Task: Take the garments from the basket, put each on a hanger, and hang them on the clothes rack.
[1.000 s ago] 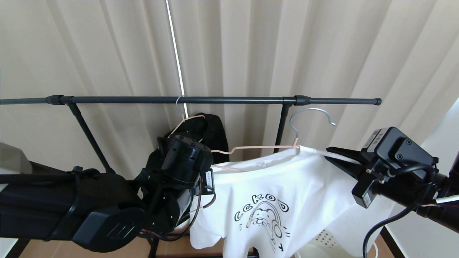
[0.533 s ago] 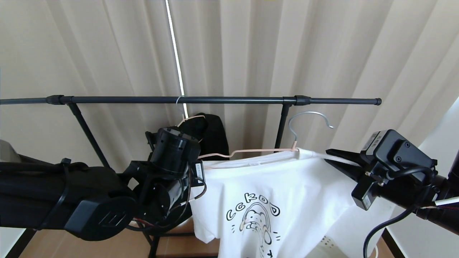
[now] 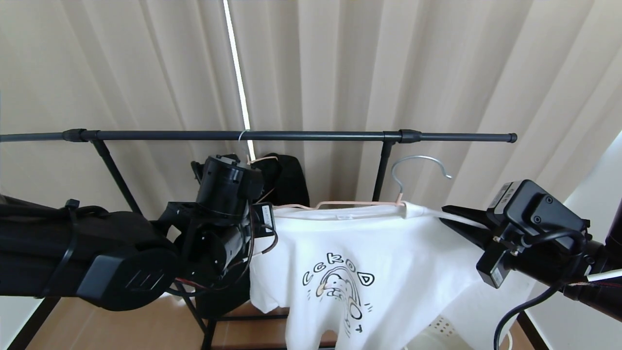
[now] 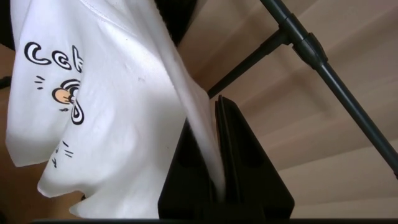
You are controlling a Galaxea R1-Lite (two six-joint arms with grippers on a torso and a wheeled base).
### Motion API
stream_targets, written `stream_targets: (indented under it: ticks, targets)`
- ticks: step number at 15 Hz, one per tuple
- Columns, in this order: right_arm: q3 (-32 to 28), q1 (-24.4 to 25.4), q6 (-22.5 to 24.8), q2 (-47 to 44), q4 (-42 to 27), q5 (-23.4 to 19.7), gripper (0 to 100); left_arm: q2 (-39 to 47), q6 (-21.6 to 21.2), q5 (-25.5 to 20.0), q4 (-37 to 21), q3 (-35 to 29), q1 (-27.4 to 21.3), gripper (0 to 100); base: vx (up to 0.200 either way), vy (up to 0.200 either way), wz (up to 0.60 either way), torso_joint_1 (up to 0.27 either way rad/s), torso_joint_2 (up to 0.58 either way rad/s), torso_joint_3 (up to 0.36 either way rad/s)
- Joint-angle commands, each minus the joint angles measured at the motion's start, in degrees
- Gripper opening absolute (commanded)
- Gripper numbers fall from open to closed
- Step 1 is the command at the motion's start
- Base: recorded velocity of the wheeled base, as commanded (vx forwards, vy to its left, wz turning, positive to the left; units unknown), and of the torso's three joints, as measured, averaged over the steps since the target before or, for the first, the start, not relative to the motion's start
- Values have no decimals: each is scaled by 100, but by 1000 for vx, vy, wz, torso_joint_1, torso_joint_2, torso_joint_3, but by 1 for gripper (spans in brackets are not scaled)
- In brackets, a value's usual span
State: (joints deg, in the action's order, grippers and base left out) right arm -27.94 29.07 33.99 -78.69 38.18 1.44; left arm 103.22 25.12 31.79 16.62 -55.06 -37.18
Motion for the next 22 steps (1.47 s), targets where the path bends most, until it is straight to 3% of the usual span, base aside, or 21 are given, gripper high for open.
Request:
stream_targets:
  ticks: [1,7,13,16,17,22]
  targets:
    - [-1,11,3,-76,-4,-3,0,-47,-43,-6,8,-92,-79,0,0,0,0,0,0,0]
    - [-54,2,-6,-270,40,23,0,-250,-579,11,-9,-154,-501,0,0,0,0,0,0,0]
    - [-115,11,-24,-612,49,111,0,-285,-834,11,-36,-277,-826,0,0,0,0,0,0,0]
    - [-229,54,-446,-806,49,340,0,-293,-834,2,-44,-347,-966,0,0,0,0,0,0,0]
    - [-352,230,-700,-1017,58,691,0,-302,-834,2,-44,-347,-1098,0,0,0,0,0,0,0]
    - [-528,635,-1078,-1395,58,1131,0,-267,-834,2,-53,-488,-1239,0,0,0,0,0,0,0]
